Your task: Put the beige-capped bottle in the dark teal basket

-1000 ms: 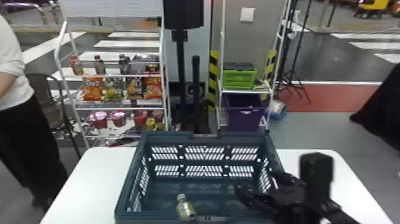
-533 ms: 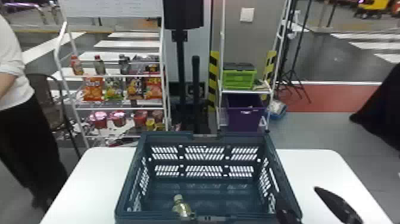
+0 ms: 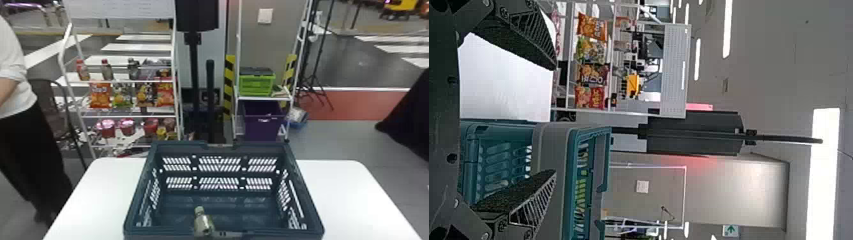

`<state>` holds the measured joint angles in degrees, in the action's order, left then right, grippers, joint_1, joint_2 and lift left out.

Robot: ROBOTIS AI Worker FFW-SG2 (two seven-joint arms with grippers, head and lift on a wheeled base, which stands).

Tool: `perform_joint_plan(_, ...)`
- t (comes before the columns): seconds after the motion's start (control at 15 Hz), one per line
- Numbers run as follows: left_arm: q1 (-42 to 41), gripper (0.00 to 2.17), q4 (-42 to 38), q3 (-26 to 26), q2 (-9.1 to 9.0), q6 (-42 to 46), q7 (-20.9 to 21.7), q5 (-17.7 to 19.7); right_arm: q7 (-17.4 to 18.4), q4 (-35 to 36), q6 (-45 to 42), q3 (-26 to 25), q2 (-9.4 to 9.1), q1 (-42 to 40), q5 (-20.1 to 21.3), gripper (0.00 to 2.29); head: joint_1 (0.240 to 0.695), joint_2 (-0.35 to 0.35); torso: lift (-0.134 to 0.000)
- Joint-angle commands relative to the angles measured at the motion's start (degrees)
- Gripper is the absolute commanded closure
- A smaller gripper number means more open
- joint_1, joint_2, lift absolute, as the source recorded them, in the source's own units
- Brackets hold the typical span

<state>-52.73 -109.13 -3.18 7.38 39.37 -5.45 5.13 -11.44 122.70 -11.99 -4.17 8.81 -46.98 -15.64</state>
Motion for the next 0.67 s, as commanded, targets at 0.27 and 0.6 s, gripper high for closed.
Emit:
perform_joint_plan(0.27, 0.09, 0.15, -0.82, -0.34, 0.0, -1.19, 0.0, -0.38, -1.39, -2.99, -7.56, -0.41, -0.9, -3.99, 0.0, 0.04, 0.499, 0.0, 0.0)
perform_joint_plan(0.6, -0.09, 0.15, -1.17, -0.43, 0.0, -2.24, -0.44, -0.91, -1.65, -4.4, -7.91, -0.23, -1.69, -4.79, 0.09, 0.05, 0.499, 0.0, 0.0)
